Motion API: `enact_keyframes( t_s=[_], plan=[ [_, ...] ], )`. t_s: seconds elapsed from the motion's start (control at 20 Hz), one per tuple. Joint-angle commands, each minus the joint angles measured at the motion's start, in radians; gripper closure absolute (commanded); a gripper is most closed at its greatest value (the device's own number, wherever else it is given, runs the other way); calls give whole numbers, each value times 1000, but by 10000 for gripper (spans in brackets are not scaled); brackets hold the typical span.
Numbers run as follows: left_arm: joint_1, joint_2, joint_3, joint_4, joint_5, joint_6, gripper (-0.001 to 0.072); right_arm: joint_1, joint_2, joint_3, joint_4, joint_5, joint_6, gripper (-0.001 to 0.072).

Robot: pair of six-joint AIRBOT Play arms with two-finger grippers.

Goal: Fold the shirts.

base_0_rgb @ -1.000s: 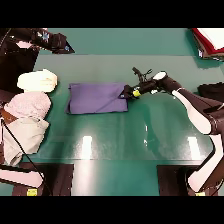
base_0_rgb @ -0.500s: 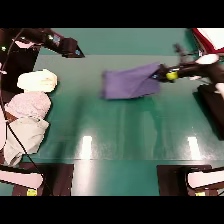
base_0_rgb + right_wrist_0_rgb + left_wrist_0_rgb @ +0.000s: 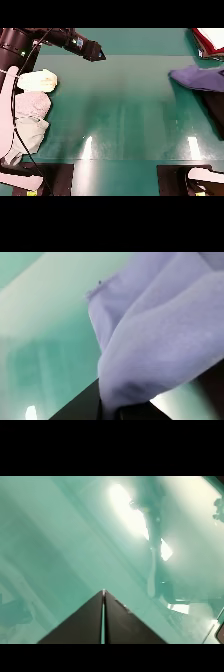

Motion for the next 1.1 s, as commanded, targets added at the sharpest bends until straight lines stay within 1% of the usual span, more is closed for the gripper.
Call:
enact_keyframes(
  t_s=[0.0, 0.15, 0.25, 0.4, 0.65, 0.8, 0.9, 0.95, 1.05],
  plan=[
    [-27, 0, 0, 0, 14, 3, 682, -100, -57, 108, -6, 10, -10, 698],
    [-27, 0, 0, 3, 18, 3, 682, -105, -91, 236, -6, 22, -11, 697],
    [-27, -1, 0, 3, 18, 6, 682, -108, -89, 319, -6, 37, -47, 698],
    [-27, -3, 0, 4, 18, 6, 682, -135, -88, 419, -7, 112, -53, 697],
    [-27, -3, 0, 8, 19, 8, 682, -211, -87, 465, -7, 291, -53, 697],
    [-27, -3, 0, 29, 17, 7, 682, -250, -81, 465, -13, 357, -53, 697],
    [-27, -3, 0, 30, 18, 7, 682, -278, -69, 455, -76, 399, -24, 697],
    [-27, -3, 0, 31, 18, 8, 682, -290, -50, 428, -132, 401, -2, 696],
    [-27, -3, 0, 33, 19, 8, 682, -318, 2, 335, -265, 402, 11, 694]
  ],
)
